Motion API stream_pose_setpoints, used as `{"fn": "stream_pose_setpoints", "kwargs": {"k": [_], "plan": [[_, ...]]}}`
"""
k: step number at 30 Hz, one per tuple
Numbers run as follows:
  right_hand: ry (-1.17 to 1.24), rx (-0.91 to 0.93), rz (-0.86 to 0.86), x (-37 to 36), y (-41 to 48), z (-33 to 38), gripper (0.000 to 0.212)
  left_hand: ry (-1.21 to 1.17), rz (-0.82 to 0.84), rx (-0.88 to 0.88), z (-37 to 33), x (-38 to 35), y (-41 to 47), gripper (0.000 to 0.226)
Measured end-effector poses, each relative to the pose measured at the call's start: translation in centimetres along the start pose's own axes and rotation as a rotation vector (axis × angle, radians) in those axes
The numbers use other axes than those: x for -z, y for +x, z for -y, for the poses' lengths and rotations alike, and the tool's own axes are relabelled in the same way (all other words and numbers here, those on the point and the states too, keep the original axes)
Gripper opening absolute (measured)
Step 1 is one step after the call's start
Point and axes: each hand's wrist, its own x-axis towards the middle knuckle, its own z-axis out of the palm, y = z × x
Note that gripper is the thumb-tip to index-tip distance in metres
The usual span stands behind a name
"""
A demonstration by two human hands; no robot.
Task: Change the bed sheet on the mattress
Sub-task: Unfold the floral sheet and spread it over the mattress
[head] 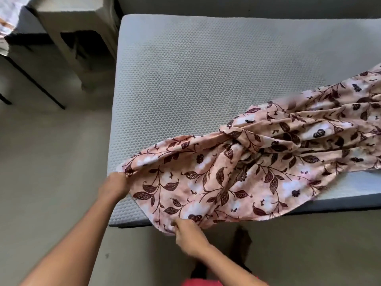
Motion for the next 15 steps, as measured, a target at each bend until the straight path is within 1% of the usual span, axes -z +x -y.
{"fn": "stream_pose_setpoints", "kwargs": {"k": [2,3,5,7,9,10,12,15], "plan": [[0.048,0.022,-0.104,1.8,1.5,-1.1,0.031,0.013,-0.044,0.06,-0.6,-0.9,0.6,0.03],[0.063,0.04,-0.17,3.0,2.2,-1.6,0.03,0.039,-0.099,0.039,-1.1,-1.1,1.0,0.029],[0.045,0.087,-0.353,6.2,4.3,-3.1,0.023,0.076,-0.205,-0.057,-3.4,-0.9,2.0,0.023],[-0.012,0.144,-0.585,10.3,6.5,-4.4,0.015,0.043,-0.292,-0.153,-6.7,0.0,3.1,0.02],[-0.095,0.187,-0.823,15.2,8.6,-5.4,0.013,-0.003,-0.345,-0.239,-10.7,1.0,4.5,0.019],[-0.135,0.188,-0.891,17.5,9.3,-5.8,0.014,-0.001,-0.365,-0.277,-12.6,1.5,5.2,0.02],[-0.217,0.155,-0.924,22.3,11.0,-6.8,0.021,0.015,-0.397,-0.346,-17.0,2.5,6.7,0.021],[-0.352,0.059,-0.836,28.5,13.6,-9.2,0.031,0.061,-0.44,-0.413,-23.7,3.4,8.7,0.022]]}}
